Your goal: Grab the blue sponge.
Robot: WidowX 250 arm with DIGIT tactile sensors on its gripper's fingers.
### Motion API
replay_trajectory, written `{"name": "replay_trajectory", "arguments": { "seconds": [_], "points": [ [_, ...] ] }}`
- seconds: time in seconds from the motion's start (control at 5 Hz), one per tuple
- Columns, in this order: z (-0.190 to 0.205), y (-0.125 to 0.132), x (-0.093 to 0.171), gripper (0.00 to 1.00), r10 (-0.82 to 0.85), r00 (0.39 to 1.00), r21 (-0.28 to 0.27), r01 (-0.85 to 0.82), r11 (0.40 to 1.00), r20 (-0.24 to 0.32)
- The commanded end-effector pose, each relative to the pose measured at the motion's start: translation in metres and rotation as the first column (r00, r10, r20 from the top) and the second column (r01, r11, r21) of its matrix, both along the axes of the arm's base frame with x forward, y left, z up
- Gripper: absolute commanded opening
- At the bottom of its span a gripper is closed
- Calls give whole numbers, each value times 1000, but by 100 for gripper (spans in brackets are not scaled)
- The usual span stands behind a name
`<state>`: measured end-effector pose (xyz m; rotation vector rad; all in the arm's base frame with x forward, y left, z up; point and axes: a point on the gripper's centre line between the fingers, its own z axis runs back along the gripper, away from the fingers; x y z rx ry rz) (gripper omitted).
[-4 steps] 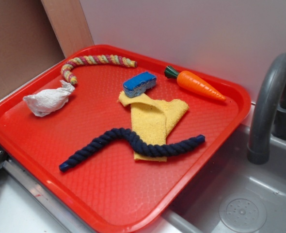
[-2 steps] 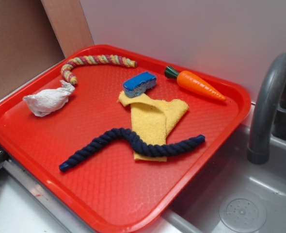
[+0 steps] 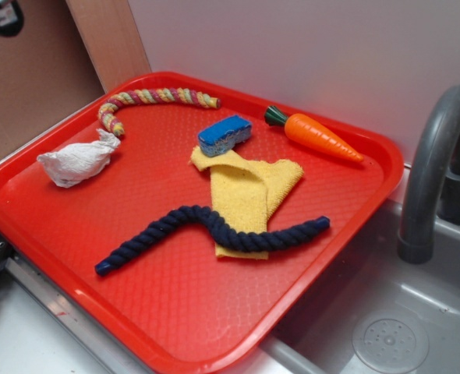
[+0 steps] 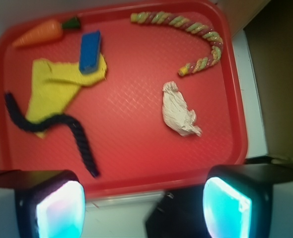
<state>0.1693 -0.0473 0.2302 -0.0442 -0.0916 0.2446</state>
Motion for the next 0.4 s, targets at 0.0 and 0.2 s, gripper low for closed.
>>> {"name": "replay_trajectory", "arguments": {
  "seconds": [0.0,0.2],
  "points": [
    [-24,-48,68,100,31,998,48,-34,998,61],
    [-54,-54,100,100,43,998,75,-46,996,48]
  ]
}}
